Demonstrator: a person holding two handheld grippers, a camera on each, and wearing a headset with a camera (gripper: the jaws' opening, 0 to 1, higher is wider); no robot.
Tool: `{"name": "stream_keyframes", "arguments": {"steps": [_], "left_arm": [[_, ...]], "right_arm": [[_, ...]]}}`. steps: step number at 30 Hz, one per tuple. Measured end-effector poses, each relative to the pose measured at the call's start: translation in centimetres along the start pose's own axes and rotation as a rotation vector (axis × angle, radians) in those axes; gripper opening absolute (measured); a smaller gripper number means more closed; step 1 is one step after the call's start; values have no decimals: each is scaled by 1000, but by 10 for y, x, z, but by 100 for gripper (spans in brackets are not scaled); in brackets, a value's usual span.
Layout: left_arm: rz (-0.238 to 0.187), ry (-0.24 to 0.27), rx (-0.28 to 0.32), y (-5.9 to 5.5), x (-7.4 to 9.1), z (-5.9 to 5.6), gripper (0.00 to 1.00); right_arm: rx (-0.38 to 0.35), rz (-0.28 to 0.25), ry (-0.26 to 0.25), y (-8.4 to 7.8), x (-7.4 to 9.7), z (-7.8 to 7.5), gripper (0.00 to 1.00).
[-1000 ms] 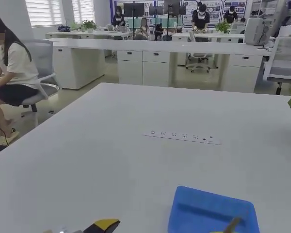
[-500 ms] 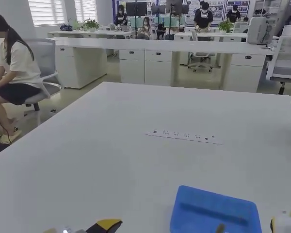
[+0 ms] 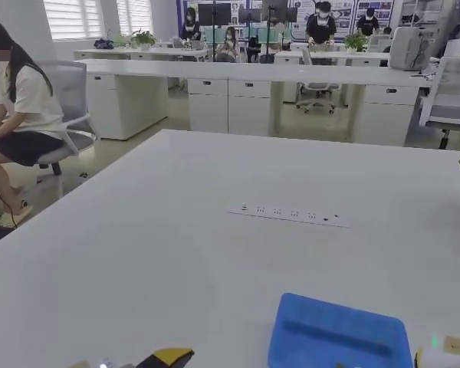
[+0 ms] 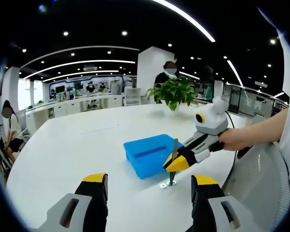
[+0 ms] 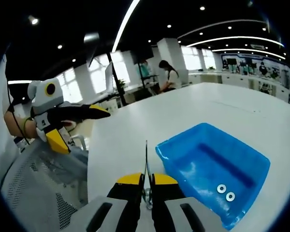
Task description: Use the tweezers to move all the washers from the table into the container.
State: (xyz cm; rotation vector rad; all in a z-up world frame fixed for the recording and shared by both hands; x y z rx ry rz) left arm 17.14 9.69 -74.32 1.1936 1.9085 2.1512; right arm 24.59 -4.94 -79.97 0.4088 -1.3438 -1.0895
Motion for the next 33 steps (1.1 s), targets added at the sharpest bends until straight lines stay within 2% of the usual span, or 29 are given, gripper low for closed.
{"name": "stream_keyframes", "arguments": {"steps": [3,9,12,19,27,33], "left_arm": [[1,1,-1,0,0,0,70],[1,0,-4,0,0,0,70],[-2,-2,-4,1,0,0,70],[1,-4,-4,1,0,-1,70],[3,-7,-6,1,-1,-1,69],[2,-4,-5,0,0,0,69]], "right_arm": [[-62,-47,19,3,3,0,3],[-111,-97,35,10,11,-4,3],[-169,-168,70,20,17,-2,3],[-241,-271,111,32,29,-4,3],[-316,-384,119,44,43,-14,3],[-353,-432,85,47,50,-28,3]]}}
Point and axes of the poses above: the centre of the closed fingertips' face, and the gripper's own axes: x roughly backward along the fingers, z roughly to its left, y roughly out of its top, the point moved 6 cm from there along x, roughly backward along the fingers, and after that the axes turned 9 degrees about z, right-handed, at the moved point
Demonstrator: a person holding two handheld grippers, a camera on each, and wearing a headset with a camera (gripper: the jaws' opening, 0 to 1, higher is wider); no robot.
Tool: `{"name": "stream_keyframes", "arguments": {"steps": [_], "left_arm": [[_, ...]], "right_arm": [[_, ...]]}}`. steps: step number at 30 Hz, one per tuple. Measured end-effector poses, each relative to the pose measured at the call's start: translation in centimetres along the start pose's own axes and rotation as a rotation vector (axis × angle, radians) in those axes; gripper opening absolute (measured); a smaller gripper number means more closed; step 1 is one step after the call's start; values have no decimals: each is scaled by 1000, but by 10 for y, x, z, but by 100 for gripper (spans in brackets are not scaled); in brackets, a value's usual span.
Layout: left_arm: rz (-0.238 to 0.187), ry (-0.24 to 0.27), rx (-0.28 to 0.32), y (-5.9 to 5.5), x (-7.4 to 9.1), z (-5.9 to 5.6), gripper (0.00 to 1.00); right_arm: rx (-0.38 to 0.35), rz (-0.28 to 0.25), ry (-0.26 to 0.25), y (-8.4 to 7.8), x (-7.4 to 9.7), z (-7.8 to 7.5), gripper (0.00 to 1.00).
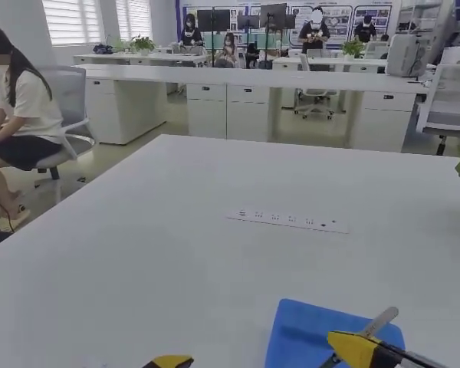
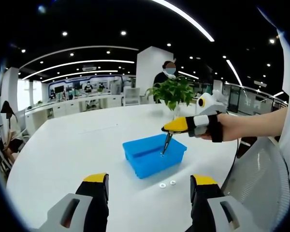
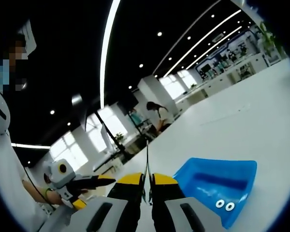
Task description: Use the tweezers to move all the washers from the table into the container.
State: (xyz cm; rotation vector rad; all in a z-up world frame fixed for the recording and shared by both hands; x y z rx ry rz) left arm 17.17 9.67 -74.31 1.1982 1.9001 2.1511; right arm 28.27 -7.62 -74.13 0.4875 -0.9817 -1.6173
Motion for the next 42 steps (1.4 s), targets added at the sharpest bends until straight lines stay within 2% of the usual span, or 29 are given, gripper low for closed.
{"name": "stream_keyframes", "arguments": {"steps": [9,13,19,20,22,25,30,35,42], "left_arm": [[1,-3,3,0,0,0,68],[4,-3,4,-1,0,-1,68],[8,-5,4,-1,-1,-1,68],[9,-6,3,-1,-1,-1,68],[11,-6,2,-2,-1,-1,67],[15,-6,3,-2,-1,-1,67],[19,-5,4,-3,-1,0,67],[22,-7,1,-3,-1,0,67],[26,-6,-3,-4,-1,-1,66]], "right_arm": [[-42,-38,-61,4,2,-19,3],[-81,-48,-99,4,3,-33,3],[-105,-58,-162,6,2,-45,3],[-86,-26,-214,3,2,-50,3],[-58,3,-252,2,0,-53,3],[-81,-3,-248,0,-2,-62,3],[-59,29,-275,-4,-4,-60,3],[4,85,-327,-9,-5,-67,3],[61,123,-343,-11,-10,-67,3]]}}
Point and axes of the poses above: the centre of the closed fingertips' face, and the gripper's own axes: x roughly backward along the fingers, z roughly to its left, y roughly out of its top, the point moved 6 cm from there along x, roughly backward along the fingers, and after that the axes turned 9 degrees about z, right-handed, at the moved point
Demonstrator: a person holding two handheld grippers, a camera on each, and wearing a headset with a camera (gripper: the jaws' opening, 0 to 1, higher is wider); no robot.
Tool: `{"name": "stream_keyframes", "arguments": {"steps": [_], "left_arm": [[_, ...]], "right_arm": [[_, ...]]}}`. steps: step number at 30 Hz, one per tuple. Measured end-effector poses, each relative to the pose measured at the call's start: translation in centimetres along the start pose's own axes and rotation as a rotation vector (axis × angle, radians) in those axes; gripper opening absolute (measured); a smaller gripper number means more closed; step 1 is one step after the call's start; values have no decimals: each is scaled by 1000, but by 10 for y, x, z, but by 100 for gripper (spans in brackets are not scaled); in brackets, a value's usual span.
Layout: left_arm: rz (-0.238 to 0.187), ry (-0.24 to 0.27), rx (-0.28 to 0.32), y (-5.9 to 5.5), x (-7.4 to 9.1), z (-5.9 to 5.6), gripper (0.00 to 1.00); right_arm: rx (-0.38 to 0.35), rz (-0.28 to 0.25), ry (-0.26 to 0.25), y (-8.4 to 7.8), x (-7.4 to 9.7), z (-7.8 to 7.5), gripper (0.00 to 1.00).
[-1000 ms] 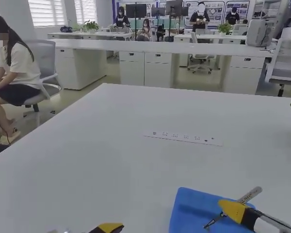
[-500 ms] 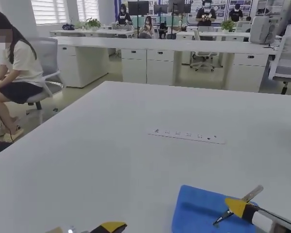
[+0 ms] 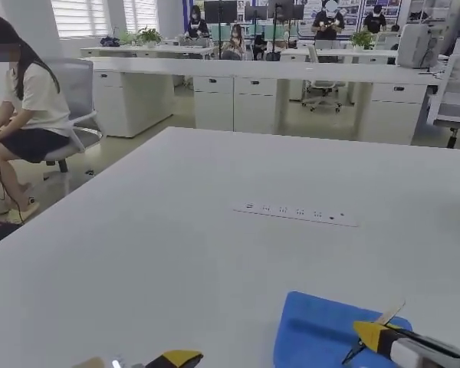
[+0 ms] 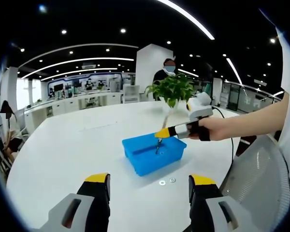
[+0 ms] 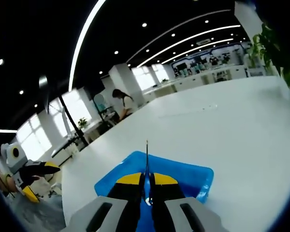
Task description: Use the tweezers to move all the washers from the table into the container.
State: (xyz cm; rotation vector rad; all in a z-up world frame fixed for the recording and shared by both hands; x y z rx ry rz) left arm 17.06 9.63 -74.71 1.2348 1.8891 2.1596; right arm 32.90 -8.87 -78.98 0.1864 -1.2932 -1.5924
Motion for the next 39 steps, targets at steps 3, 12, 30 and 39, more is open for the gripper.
{"name": "stream_keyframes", "arguments": {"steps": [3,12,30,39], "left_arm": [[0,-1,-2,0,0,0,65],[4,4,-3,-1,0,0,65],[14,-2,-13,0,-1,-1,65],[19,-9,-20,-1,-2,-2,65]], "right_arm": [[24,19,-5,-1,-2,-3,3],[96,54,-18,-3,-7,-5,3],[170,-62,45,19,5,19,4],[131,-124,125,25,20,43,4]]}}
Point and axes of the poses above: the centre of the closed fingertips' face, and the gripper's own axes: x roughly backward along the fingers, z roughly to its left, y roughly out of its top, the point moved 6 cm from there along x, roughly backward along the fingers, and after that the axes turned 9 degrees about z, right-handed, at the moved point
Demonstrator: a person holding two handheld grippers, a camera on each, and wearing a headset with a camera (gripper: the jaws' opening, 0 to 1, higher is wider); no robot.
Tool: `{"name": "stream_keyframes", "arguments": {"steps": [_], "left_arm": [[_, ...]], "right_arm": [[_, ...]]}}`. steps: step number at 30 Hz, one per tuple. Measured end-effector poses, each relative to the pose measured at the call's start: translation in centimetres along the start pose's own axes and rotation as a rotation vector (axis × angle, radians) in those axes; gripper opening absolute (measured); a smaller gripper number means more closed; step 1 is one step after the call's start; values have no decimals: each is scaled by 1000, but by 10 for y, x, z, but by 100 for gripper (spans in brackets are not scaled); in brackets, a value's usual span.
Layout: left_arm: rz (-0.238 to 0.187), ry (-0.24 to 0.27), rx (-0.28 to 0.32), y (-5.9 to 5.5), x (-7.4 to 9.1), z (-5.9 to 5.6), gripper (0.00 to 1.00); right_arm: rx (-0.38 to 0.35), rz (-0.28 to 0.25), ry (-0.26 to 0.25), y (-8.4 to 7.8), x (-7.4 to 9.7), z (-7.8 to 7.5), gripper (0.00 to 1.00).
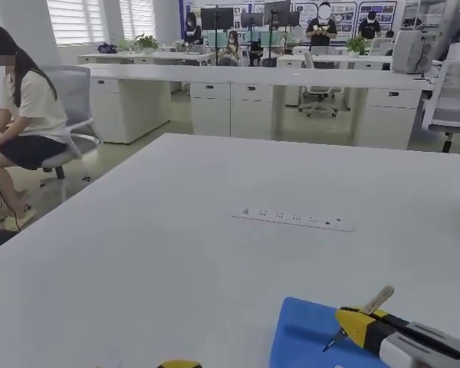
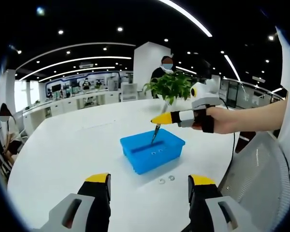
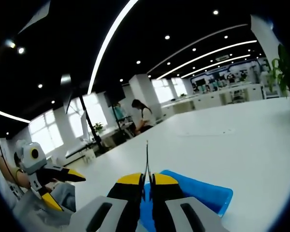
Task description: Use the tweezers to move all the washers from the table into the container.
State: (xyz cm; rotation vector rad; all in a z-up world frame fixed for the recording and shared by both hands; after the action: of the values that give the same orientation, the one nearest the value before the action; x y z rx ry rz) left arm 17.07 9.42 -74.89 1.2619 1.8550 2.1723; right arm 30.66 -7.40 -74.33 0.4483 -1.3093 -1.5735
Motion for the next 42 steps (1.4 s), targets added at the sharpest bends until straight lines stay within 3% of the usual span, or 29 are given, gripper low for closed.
{"name": "stream_keyframes", "arguments": {"steps": [9,15,22,31,36,42], "left_arm": [[3,-3,-6,0,0,-1,65],[6,-4,-8,-1,0,-1,64],[6,-2,-8,-1,0,-1,64],[4,-2,-3,-1,1,-1,64],[4,-3,-3,-1,0,-1,64],[6,-4,-3,-1,0,-1,64]], "right_arm": [[-42,0,48,-4,5,14,4],[-95,15,89,-15,7,26,4],[-130,42,119,-28,6,30,4],[-144,106,128,-45,5,30,4],[-129,184,107,-59,5,27,4],[-130,216,102,-68,6,26,4]]}}
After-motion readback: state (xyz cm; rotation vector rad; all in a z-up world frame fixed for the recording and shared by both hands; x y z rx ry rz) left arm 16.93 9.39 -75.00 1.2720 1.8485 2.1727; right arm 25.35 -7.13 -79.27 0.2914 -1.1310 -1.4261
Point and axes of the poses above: the centre of the closed fingertips' face, and the gripper's own axes: x roughly backward along the fingers, z roughly to its left, y roughly out of its top, the point moved 6 cm from there along x, roughly backward along the fingers, and after that the axes turned 9 degrees about z, right-handed, at the moved point
